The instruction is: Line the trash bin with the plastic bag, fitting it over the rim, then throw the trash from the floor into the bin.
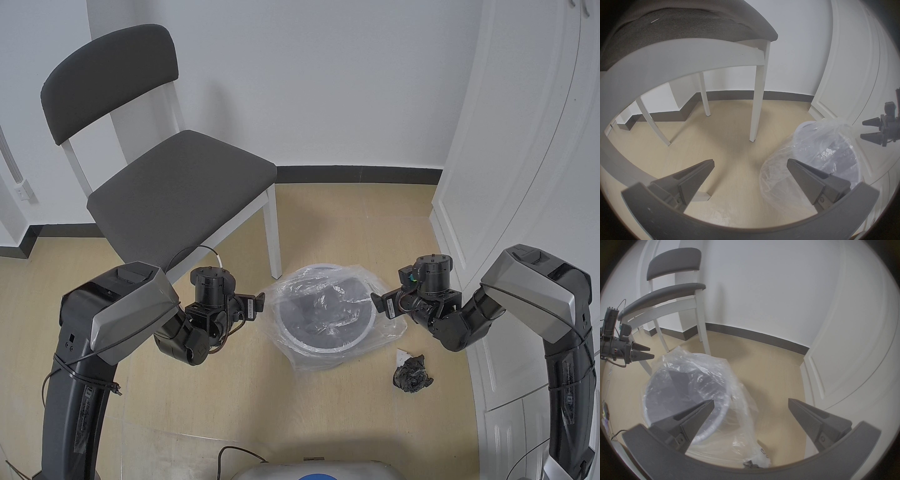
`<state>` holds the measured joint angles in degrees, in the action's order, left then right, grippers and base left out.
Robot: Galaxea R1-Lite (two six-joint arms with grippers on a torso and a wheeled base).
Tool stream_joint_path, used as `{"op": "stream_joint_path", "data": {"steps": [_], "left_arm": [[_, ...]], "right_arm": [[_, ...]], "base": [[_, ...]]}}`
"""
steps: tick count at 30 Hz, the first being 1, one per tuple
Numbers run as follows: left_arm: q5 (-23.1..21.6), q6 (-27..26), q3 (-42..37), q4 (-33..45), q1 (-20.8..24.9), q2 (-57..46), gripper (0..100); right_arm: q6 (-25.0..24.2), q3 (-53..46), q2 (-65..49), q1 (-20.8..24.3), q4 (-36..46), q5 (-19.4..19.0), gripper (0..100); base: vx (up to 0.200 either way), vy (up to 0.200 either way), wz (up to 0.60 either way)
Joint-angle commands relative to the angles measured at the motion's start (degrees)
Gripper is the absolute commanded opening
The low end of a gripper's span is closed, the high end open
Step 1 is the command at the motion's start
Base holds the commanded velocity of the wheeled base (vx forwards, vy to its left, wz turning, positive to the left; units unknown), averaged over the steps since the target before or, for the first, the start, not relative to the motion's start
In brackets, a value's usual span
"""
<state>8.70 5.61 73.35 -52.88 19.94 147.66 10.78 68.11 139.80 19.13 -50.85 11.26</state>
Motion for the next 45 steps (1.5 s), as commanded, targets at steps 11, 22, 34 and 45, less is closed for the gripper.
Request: {"op": "stream_joint_path", "data": {"steps": [11,22,34,45], "left_arm": [[-4.9,-0.5,-5.9,-0.1,0.7,-2.5,100],[3.5,-0.4,5.5,1.7,1.2,5.3,100],[8.5,1.2,15.9,3.3,1.6,11.1,100],[13.5,3.6,25.7,4.3,1.9,14.6,100]], "right_arm": [[-0.1,20.0,10.7,1.3,9.1,0.1,100],[-0.7,38.0,21.3,0.6,10.3,1.2,100],[-4.4,46.5,26.1,0.7,9.8,1.9,100],[-8.2,46.5,26.7,-1.5,4.1,2.1,100]], "base": [[0.000,0.000,0.00],[0.000,0.000,0.00],[0.000,0.000,0.00],[0.000,0.000,0.00]]}}
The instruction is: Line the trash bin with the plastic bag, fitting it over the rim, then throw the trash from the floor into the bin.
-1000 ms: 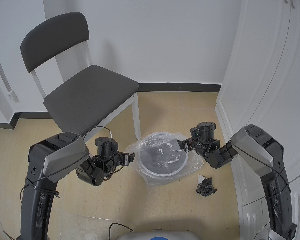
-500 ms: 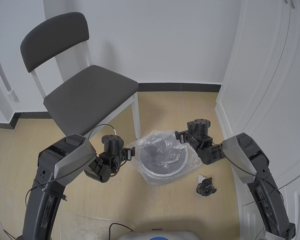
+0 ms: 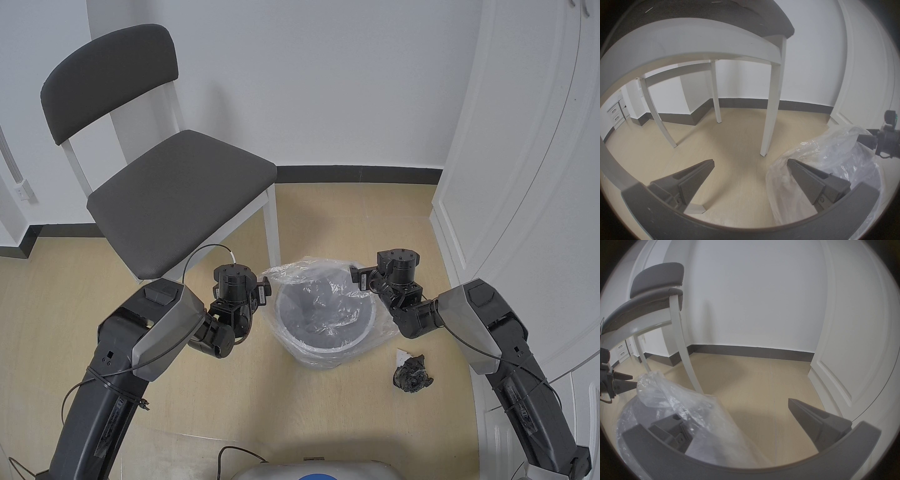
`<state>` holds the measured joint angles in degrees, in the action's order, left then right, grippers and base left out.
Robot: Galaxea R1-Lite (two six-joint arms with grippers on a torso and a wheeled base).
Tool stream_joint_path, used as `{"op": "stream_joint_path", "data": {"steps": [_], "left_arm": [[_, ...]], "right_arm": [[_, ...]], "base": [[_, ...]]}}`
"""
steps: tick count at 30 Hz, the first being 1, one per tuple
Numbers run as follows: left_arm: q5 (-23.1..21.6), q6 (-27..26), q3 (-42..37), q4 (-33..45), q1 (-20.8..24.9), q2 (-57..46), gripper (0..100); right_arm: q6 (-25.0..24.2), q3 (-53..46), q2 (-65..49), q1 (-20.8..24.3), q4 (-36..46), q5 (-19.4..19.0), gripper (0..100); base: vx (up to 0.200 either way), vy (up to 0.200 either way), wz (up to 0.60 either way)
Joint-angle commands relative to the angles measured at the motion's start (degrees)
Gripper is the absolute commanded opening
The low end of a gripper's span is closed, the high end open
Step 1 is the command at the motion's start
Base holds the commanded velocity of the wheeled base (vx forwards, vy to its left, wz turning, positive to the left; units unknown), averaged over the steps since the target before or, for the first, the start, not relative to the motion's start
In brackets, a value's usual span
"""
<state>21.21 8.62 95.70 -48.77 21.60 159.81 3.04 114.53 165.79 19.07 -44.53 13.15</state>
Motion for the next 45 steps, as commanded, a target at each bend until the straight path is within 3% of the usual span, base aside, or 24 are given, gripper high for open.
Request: {"op": "stream_joint_path", "data": {"steps": [1,14,23,30,39,45], "left_arm": [[1.0,1.0,3.9,0.2,0.5,2.7,100],[1.1,2.6,9.3,0.2,0.4,5.6,100],[2.9,2.9,18.9,1.8,-0.2,10.3,100],[2.7,2.9,18.9,2.4,0.2,11.6,100],[2.9,2.9,18.9,6.4,0.0,11.1,100],[2.6,2.9,10.8,6.5,-0.7,6.1,100]], "right_arm": [[-0.5,0.1,0.6,-1.9,-2.8,0.2,100],[-2.2,0.1,0.7,-2.8,-3.1,-0.1,100],[-9.0,0.1,1.7,-3.2,-3.1,-2.4,100],[-10.1,0.1,3.3,-4.5,-2.8,-2.6,100],[-10.1,0.1,4.5,-3.7,3.4,-2.5,100],[-9.9,-1.8,3.5,-1.8,2.5,-2.5,100]], "base": [[0.000,0.000,0.00],[0.000,0.000,0.00],[0.000,0.000,0.00],[0.000,0.000,0.00],[0.000,0.000,0.00],[0.000,0.000,0.00]]}}
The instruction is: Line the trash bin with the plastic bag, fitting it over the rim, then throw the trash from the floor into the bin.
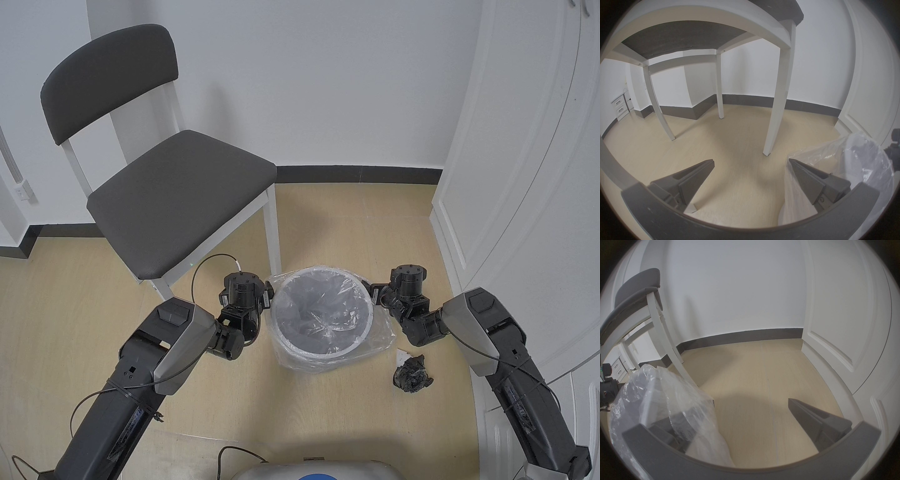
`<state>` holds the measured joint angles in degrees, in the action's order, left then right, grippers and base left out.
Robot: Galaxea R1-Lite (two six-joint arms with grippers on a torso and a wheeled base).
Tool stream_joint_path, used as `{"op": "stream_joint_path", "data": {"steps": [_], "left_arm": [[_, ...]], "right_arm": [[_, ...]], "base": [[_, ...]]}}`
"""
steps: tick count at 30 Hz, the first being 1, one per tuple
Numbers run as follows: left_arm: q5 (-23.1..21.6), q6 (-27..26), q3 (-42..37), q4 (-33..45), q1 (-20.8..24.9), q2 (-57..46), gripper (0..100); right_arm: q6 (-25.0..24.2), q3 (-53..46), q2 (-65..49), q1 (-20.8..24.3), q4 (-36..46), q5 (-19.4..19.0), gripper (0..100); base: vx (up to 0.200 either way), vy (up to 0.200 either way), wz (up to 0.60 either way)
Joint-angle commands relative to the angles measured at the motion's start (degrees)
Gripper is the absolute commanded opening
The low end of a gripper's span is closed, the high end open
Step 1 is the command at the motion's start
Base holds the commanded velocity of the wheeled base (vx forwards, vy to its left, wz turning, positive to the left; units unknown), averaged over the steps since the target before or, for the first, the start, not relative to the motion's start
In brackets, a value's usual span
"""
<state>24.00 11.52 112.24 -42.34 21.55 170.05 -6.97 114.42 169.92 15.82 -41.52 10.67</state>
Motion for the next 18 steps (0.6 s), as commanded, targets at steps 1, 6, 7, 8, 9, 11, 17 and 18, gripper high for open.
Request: {"op": "stream_joint_path", "data": {"steps": [1,6,7,8,9,11,17,18], "left_arm": [[-0.4,0.0,-6.9,0.1,-0.9,-5.1,100],[-0.6,-0.2,-11.5,1.0,-1.8,-8.1,100],[-1.1,-0.2,-12.4,1.9,-1.9,-8.7,100],[-1.5,-0.2,-12.8,2.5,-2.0,-8.9,100],[-1.6,-0.1,-12.9,2.8,-2.0,-8.9,100],[-1.9,-0.1,-13.2,3.4,-2.0,-8.9,100],[-2.7,-0.1,-12.8,4.8,-1.4,-7.0,100],[-2.8,-0.1,-12.7,5.1,-1.4,-6.7,100]], "right_arm": [[0.1,-2.1,-0.7,1.8,-0.6,0.0,100],[0.2,-2.0,-0.9,1.6,0.1,0.0,100],[0.2,-2.0,-0.9,1.3,0.5,0.0,100],[0.3,-1.9,-0.9,1.1,0.6,0.0,100],[0.3,-2.0,-0.8,1.1,0.7,0.0,100],[0.3,-2.1,-0.6,0.9,0.7,0.0,100],[0.5,-1.7,0.8,-0.2,3.3,0.0,100],[0.5,-1.5,1.1,-0.2,3.7,0.0,100]], "base": [[0.000,0.000,0.00],[0.000,0.000,0.00],[0.000,0.000,0.00],[0.000,0.000,0.00],[0.000,0.000,0.00],[0.000,0.000,0.00],[0.000,0.000,0.00],[0.000,0.000,0.00]]}}
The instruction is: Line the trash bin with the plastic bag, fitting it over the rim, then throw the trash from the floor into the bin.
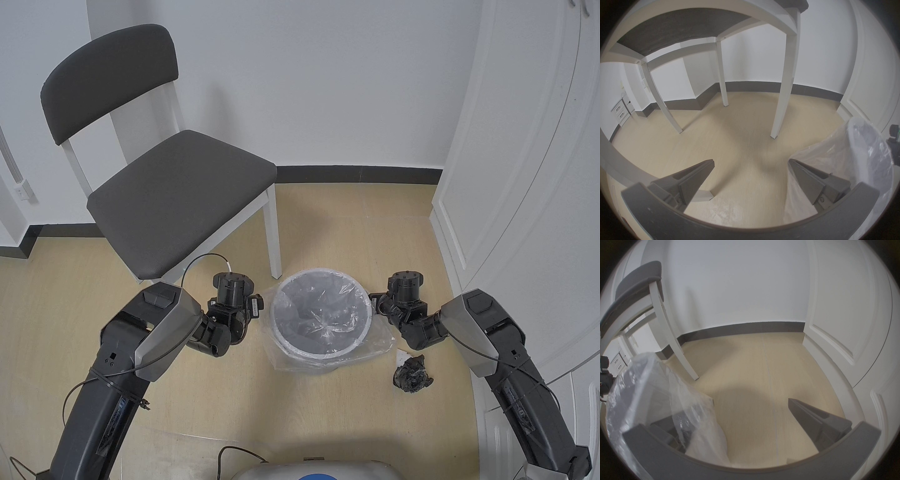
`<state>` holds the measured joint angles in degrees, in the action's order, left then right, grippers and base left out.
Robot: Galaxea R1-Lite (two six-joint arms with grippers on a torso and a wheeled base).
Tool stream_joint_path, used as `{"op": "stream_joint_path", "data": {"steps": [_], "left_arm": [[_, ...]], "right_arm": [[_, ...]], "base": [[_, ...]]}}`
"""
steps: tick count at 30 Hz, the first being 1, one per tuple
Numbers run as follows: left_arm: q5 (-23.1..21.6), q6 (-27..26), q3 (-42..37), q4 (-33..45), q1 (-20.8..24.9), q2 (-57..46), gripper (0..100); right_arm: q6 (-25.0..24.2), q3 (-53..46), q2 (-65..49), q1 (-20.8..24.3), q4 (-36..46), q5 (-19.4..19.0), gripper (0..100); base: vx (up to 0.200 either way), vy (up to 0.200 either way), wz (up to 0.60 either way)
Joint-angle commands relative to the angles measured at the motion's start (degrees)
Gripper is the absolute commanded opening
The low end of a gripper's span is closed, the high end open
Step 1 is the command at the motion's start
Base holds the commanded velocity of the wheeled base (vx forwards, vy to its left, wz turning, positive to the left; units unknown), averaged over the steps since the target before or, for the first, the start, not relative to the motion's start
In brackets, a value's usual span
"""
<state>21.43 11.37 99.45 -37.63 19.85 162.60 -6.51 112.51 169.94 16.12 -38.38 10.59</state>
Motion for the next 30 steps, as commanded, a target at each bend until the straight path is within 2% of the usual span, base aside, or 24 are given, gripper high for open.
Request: {"op": "stream_joint_path", "data": {"steps": [1,7,21,26,30], "left_arm": [[-0.2,0.1,0.2,0.7,0.3,1.1,100],[-1.2,0.1,1.5,3.0,0.3,1.6,100],[-1.2,0.1,2.2,4.1,0.1,1.9,100],[-1.3,0.1,2.1,4.1,-0.2,1.9,100],[-1.4,0.1,2.1,4.0,-0.2,1.9,100]], "right_arm": [[-0.1,0.8,1.3,-0.5,1.4,0.0,100],[-0.5,2.1,2.8,-0.5,5.1,0.0,100],[-1.8,2.1,0.0,-0.6,3.9,0.0,100],[-3.2,-14.5,-10.1,-0.6,-1.6,-0.1,100],[-3.3,-22.3,-14.6,-1.3,-5.2,-0.1,100]], "base": [[0.000,0.000,0.00],[0.000,0.000,0.00],[0.000,0.000,0.00],[0.000,0.000,0.00],[0.000,0.000,0.00]]}}
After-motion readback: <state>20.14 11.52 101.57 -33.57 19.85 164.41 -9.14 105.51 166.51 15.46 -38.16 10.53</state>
